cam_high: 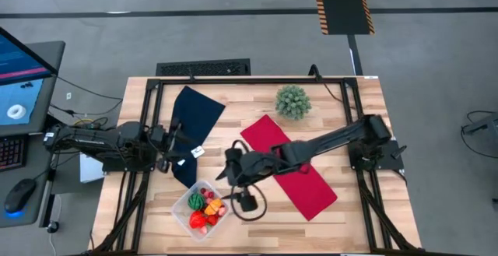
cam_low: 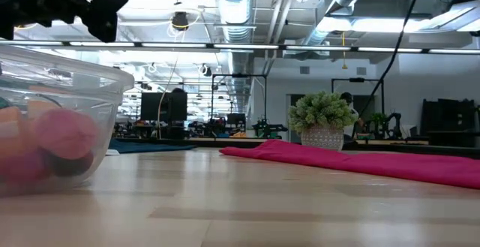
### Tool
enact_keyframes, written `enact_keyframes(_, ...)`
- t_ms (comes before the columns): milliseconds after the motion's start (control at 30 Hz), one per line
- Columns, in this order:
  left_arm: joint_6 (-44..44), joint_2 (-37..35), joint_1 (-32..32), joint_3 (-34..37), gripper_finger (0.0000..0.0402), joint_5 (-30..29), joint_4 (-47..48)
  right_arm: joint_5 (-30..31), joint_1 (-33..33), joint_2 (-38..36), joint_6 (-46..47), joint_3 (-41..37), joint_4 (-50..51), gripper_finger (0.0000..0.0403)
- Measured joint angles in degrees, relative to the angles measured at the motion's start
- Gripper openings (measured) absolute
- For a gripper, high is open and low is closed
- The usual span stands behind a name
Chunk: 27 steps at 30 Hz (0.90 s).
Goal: Pick and placing Produce into tupperware
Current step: Return to Home Position
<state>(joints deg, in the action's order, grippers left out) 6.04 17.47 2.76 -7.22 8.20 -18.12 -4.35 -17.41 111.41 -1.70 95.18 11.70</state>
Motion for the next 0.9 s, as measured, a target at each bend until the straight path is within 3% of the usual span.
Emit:
enact_keyframes(200, 0.58, -0.01, 0.02, 0.0, 0.0192, -1.16, 0.68, 2.31, -2.31, -9.36, -1.99, -0.07, 8.11, 0.0313)
enact_keyframes(400, 0.79, 0.0, 0.04, 0.0, 0.0192, -1.17, 1.01, 16.21, -6.7, -21.51, -2.84, -0.07, 19.96, 0.0313)
enact_keyframes(500, 0.78, -0.01, 0.04, 0.0, 0.0192, -1.45, 1.01, 18.48, -9.72, -27.44, -2.25, -2.4, 20.39, 0.0313)
enact_keyframes(633, 0.77, -0.02, 0.07, 0.0, 0.0192, -1.92, 0.99, 18.33, -13.96, -37.07, -2.77, -12.75, 14.41, 0.0313)
enact_keyframes(900, 0.77, -0.01, 0.07, 0.0, 0.0192, -3.71, 1.33, 22.36, -17.27, -57.98, 0.22, -43.22, -5.76, 0.0313)
